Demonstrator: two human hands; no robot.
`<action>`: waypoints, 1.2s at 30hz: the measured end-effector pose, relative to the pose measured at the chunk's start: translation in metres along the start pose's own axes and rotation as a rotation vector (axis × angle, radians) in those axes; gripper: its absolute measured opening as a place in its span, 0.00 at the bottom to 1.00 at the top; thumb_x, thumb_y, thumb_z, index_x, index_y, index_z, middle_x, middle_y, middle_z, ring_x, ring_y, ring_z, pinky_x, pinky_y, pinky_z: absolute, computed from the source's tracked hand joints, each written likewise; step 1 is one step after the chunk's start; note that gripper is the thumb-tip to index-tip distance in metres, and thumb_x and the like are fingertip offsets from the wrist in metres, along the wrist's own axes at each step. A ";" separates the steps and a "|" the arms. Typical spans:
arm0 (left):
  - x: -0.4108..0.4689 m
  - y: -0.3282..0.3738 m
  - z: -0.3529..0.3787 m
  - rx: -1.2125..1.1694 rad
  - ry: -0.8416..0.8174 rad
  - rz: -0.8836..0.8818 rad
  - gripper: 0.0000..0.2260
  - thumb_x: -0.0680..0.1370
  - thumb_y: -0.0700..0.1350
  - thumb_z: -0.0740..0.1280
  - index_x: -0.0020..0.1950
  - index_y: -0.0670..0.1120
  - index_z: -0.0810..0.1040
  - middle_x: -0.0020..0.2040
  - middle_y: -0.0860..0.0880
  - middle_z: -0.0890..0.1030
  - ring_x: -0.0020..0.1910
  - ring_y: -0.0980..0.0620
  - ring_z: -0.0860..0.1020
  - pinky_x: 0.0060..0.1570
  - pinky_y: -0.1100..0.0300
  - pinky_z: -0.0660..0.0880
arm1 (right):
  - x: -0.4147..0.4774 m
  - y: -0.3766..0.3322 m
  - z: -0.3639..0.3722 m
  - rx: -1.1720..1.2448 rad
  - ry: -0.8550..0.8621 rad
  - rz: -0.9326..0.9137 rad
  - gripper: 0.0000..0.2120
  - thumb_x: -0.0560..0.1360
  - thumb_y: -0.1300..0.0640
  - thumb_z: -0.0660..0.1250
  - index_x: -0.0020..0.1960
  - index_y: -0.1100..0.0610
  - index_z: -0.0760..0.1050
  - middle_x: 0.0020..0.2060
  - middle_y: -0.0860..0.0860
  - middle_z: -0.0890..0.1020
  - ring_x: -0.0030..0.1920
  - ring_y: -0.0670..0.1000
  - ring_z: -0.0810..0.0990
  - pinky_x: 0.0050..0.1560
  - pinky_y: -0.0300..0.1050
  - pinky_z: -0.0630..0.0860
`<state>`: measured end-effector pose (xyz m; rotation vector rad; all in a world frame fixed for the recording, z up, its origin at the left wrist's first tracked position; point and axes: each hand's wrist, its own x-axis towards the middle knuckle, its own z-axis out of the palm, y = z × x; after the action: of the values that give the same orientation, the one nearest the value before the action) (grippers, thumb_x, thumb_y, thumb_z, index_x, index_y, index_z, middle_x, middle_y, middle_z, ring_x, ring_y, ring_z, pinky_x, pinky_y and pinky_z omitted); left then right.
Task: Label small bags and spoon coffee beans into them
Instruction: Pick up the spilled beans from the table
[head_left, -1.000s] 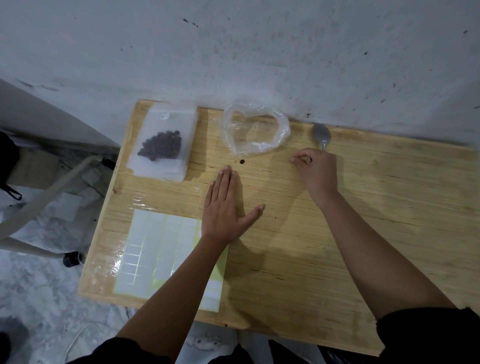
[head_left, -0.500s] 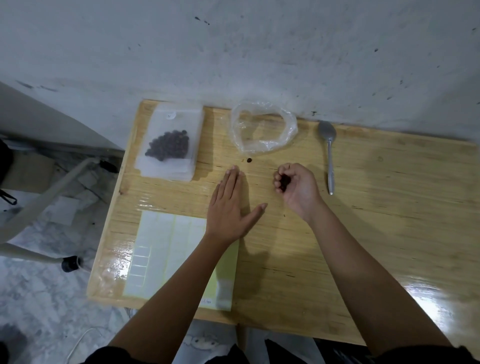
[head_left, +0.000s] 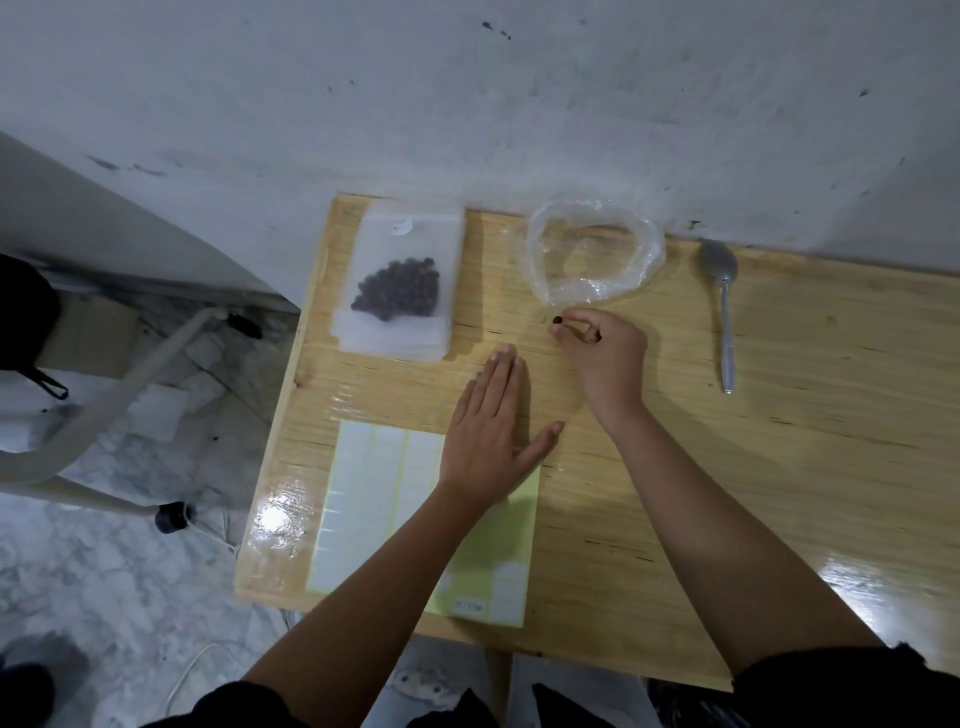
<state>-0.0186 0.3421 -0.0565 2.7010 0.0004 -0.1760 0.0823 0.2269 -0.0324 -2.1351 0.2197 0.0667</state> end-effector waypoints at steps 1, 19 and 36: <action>0.000 0.000 0.000 -0.002 0.002 0.003 0.36 0.76 0.64 0.56 0.76 0.41 0.55 0.77 0.45 0.55 0.76 0.52 0.51 0.73 0.58 0.45 | 0.000 0.000 0.001 -0.002 0.010 -0.012 0.12 0.70 0.58 0.73 0.53 0.58 0.82 0.25 0.44 0.68 0.25 0.41 0.68 0.34 0.25 0.67; 0.000 -0.001 0.002 0.018 -0.014 0.018 0.36 0.77 0.64 0.55 0.76 0.42 0.54 0.77 0.46 0.53 0.76 0.52 0.50 0.73 0.57 0.46 | 0.006 -0.002 -0.010 0.095 -0.191 0.139 0.08 0.79 0.56 0.59 0.43 0.57 0.72 0.32 0.45 0.72 0.33 0.42 0.69 0.33 0.29 0.67; -0.001 0.001 0.003 0.012 0.032 0.004 0.36 0.76 0.64 0.56 0.76 0.41 0.57 0.77 0.46 0.55 0.76 0.52 0.51 0.73 0.57 0.47 | 0.006 0.008 -0.020 -0.013 -0.094 -0.073 0.07 0.73 0.62 0.69 0.51 0.60 0.80 0.24 0.45 0.64 0.24 0.40 0.66 0.35 0.25 0.68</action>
<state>-0.0203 0.3402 -0.0592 2.7153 0.0037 -0.1318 0.0861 0.2051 -0.0294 -2.1447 0.0865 0.1255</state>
